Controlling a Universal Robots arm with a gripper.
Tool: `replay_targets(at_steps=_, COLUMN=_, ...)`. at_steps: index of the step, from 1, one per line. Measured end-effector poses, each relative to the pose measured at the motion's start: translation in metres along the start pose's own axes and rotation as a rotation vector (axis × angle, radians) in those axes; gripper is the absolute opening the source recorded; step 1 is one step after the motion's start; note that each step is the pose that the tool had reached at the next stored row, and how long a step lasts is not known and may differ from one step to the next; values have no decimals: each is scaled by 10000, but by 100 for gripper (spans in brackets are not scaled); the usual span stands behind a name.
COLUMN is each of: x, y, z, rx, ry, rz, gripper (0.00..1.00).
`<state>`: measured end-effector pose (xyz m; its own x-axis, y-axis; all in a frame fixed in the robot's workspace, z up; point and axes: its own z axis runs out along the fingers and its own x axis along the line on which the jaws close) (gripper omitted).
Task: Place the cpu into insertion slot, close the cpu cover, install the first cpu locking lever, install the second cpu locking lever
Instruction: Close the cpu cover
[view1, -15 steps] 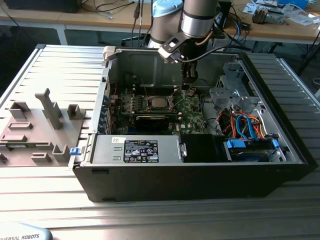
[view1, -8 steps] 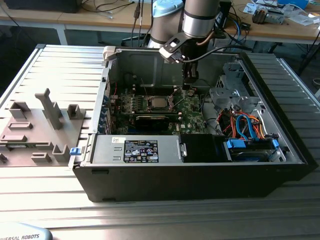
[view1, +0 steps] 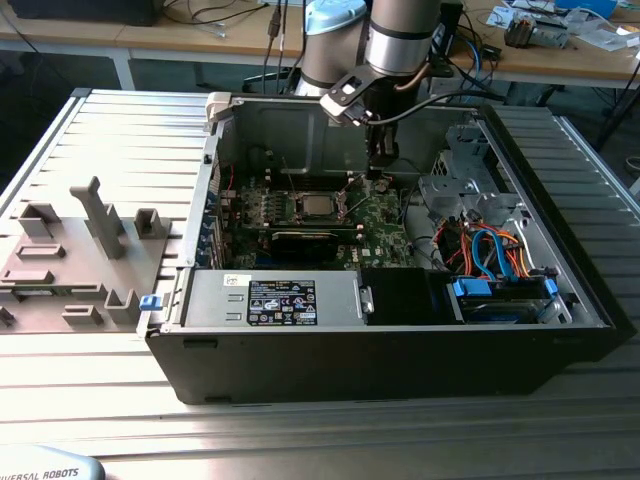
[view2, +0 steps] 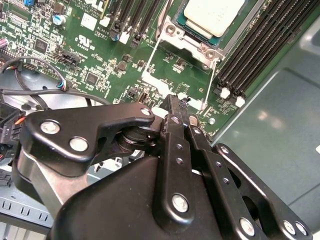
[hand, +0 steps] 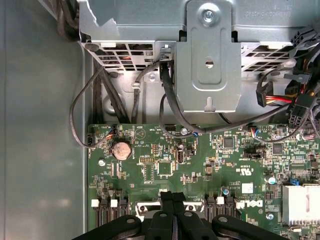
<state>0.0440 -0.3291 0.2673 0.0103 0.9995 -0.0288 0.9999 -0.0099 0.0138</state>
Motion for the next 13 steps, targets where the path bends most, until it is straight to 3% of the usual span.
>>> replay_targets(at_steps=13, x=0, y=19, z=1, rx=0, ry=0, rz=0, gripper=11)
